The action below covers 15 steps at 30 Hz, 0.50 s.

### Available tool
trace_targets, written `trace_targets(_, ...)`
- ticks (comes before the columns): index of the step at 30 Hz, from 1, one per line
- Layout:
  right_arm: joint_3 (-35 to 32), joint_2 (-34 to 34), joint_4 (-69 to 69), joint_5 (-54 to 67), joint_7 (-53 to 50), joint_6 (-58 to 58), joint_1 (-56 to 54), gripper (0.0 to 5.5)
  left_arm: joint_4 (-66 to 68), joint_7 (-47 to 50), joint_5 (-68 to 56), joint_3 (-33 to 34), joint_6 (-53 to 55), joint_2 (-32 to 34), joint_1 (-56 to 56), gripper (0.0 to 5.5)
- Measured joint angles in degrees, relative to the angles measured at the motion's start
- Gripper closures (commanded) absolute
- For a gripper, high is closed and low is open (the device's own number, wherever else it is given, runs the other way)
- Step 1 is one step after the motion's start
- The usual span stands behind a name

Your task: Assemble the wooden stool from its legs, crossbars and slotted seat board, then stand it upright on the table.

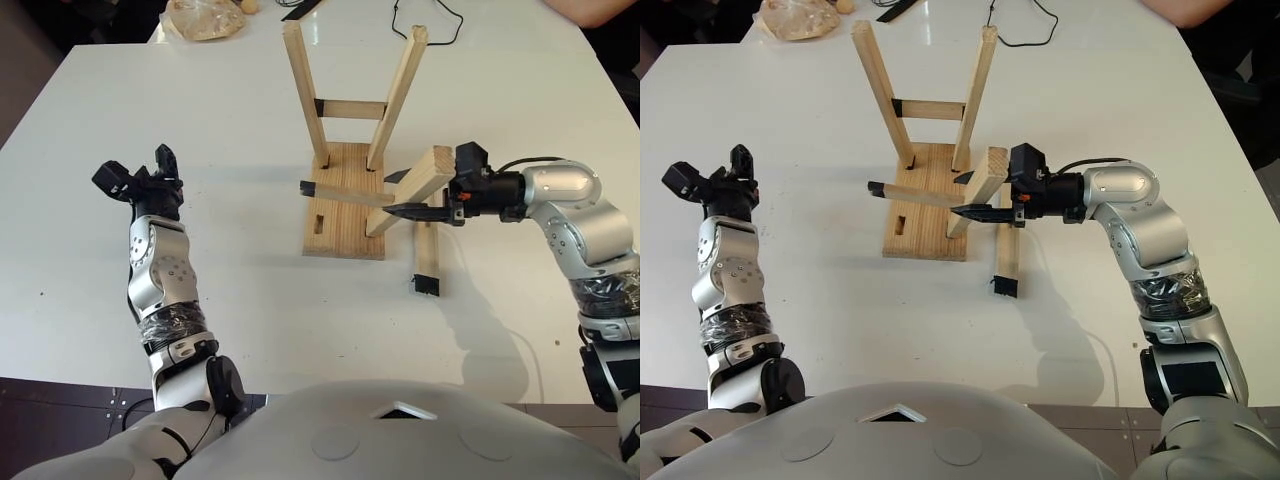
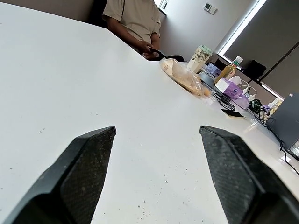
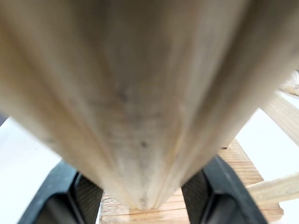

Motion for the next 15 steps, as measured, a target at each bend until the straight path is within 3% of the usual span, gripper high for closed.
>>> trace_targets(7,1.51,1.98,3.01,0.00,-1.10,-3.47,-0.81,3.46,0.15,-0.07,0.38,-2.37,-0.73,-2.59,-0.14,2.18)
trace_targets(8,1.54,2.30,3.49,0.00,-1.37,-3.98,-0.89,3.09,0.32,-0.09,0.38,-2.45,-0.77,-2.60,-0.17,2.18)
trace_targets(15,-0.01,-0.16,4.93,-6.10,-3.52,-3.59,4.53,2.31,0.58,0.24,0.38,-2.11,-1.39,-3.02,-0.29,2.18)
